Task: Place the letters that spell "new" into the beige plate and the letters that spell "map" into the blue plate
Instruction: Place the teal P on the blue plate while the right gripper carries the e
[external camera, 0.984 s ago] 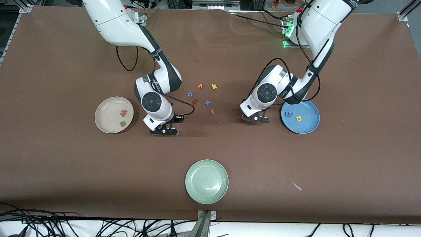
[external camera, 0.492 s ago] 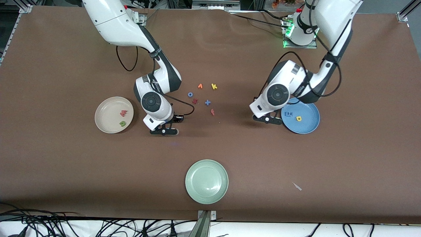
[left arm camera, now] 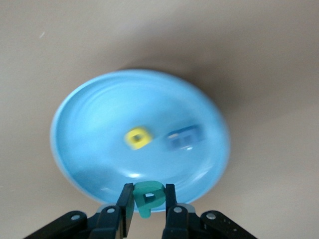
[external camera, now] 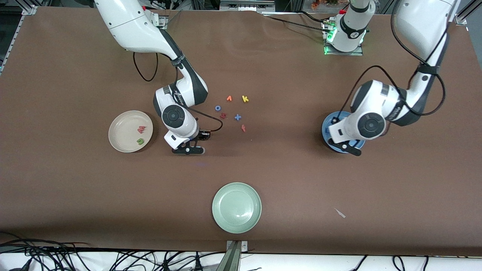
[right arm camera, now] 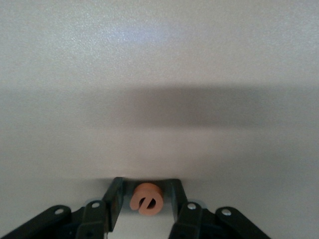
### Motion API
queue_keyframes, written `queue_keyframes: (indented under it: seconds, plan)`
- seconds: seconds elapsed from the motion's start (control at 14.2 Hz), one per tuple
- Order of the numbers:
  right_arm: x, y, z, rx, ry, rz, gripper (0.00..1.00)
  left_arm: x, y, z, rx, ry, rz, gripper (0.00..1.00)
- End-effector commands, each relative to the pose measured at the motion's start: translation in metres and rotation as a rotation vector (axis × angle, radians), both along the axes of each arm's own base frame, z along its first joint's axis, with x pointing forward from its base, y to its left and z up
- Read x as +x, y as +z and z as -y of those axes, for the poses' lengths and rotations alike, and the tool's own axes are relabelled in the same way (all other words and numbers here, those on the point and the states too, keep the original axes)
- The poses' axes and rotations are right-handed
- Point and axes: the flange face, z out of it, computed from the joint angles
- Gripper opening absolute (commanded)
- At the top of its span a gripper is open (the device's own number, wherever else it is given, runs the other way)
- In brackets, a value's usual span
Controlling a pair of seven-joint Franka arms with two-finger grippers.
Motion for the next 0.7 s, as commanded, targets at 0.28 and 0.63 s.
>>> queue_keyframes:
  seconds: [0.28, 0.63]
  plan:
    - [-0.007, -0.013, -0.006, 0.012, 0.034, -0.022, 0.32, -0.008, 0.002, 0.005, 0.022, -0.046, -0.014, 1.0]
    - [-0.007, -0.011, -0.006, 0.013, 0.055, -0.025, 0.28, 0.022, 0.094, 0.04, 0.02, -0.062, 0.013, 1.0]
